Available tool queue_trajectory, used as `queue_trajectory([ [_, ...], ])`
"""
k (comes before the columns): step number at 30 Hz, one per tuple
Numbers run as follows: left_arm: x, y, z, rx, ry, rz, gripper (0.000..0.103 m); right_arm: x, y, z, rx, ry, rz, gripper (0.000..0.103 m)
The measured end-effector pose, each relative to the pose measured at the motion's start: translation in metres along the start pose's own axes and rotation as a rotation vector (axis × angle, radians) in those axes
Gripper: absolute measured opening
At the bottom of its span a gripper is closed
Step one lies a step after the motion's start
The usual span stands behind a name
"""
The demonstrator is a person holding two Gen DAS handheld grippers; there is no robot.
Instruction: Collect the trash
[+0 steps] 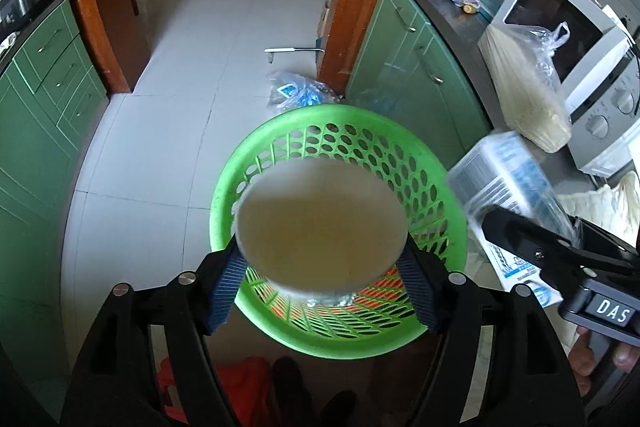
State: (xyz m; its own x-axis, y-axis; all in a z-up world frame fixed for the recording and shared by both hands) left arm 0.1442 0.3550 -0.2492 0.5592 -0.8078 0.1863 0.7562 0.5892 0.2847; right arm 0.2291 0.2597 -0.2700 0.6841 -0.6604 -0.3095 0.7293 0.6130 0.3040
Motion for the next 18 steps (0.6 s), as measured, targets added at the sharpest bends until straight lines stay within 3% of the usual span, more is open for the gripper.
queue_trajectory([
  [13,0.0,-0.004,0.014,0.032,0.022,-0.002,0.083,0.003,-0.008,0.011,0.016,0.012,-0.011,0.072],
  [18,0.004,-0.007,0.022,0.044,0.021,-0.005,0.087,0.006,-0.018,0.032,0.046,-0.03,0.02,0.076],
])
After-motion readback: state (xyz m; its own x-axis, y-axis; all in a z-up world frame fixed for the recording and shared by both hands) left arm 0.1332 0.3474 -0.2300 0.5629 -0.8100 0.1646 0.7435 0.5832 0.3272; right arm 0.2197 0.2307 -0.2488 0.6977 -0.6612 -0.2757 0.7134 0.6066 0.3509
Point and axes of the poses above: each gripper's, at about its wrist camera, not at the fingertips, and z roughly against the way its jaws point, x to its right, y to its top, the point moved 9 cm from there along -z, roughly the way its jaws point, and after that the axes turned 12 degrees about -x, right-handed, at the moved point
